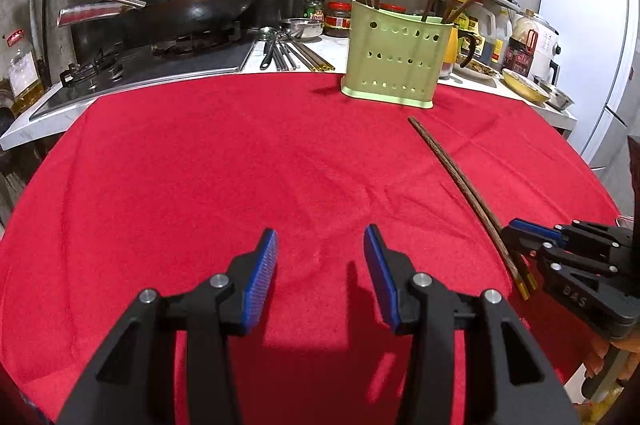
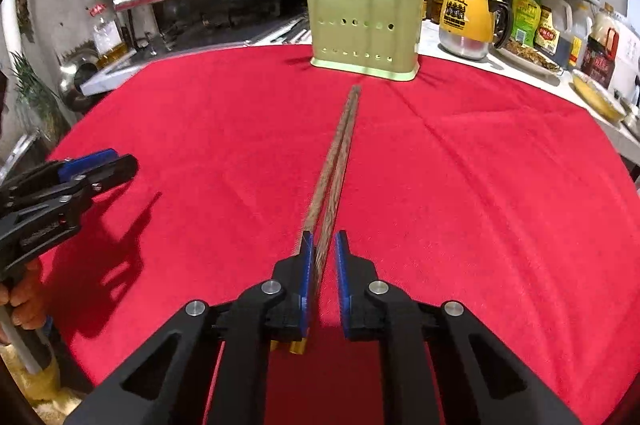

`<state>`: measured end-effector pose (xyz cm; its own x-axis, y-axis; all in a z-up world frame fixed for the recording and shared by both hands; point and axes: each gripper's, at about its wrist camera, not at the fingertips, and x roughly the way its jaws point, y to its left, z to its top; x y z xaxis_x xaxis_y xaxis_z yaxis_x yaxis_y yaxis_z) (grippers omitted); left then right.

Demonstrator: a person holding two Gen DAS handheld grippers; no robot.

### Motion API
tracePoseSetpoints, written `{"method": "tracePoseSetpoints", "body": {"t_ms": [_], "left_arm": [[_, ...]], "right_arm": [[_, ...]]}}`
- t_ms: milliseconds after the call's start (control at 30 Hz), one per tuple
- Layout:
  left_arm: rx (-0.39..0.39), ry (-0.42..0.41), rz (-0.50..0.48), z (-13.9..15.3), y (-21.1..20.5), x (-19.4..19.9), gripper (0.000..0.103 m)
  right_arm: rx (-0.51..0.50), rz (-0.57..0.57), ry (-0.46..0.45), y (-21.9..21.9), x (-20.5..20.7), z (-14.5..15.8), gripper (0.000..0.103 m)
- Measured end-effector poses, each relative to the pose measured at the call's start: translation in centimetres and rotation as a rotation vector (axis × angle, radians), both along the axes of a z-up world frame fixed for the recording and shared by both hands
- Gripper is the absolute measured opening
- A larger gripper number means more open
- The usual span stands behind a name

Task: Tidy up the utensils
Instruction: 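Close the right tool on one chopstick while the left tool grasps the other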

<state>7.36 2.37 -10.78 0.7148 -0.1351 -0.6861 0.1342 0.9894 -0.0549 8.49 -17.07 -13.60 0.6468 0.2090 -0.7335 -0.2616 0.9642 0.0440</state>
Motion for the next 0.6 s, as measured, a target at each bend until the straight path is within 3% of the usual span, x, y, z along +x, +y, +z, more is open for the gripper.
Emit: {"method": "tracePoseSetpoints", "body": {"t_ms": [167, 433, 600], "left_arm": [[-0.005, 0.007, -0.040, 0.1, -1.3, 0.0, 0.044], [-0.065, 0.065, -0.276, -0.4, -8.2, -0.5, 0.041], [-0.029, 0.106, -0.337, -1.7, -12.5, 0.1, 0.041]], "right_arm": [[0.002, -0.046, -0.002, -1.3, 0.1, 0.0, 0.007], [0.052, -0.137, -0.008, -5.8, -1.8, -0.4, 0.007], [0.054, -0.153, -0.026, -7.0, -2.9, -0.5, 0.007]]}}
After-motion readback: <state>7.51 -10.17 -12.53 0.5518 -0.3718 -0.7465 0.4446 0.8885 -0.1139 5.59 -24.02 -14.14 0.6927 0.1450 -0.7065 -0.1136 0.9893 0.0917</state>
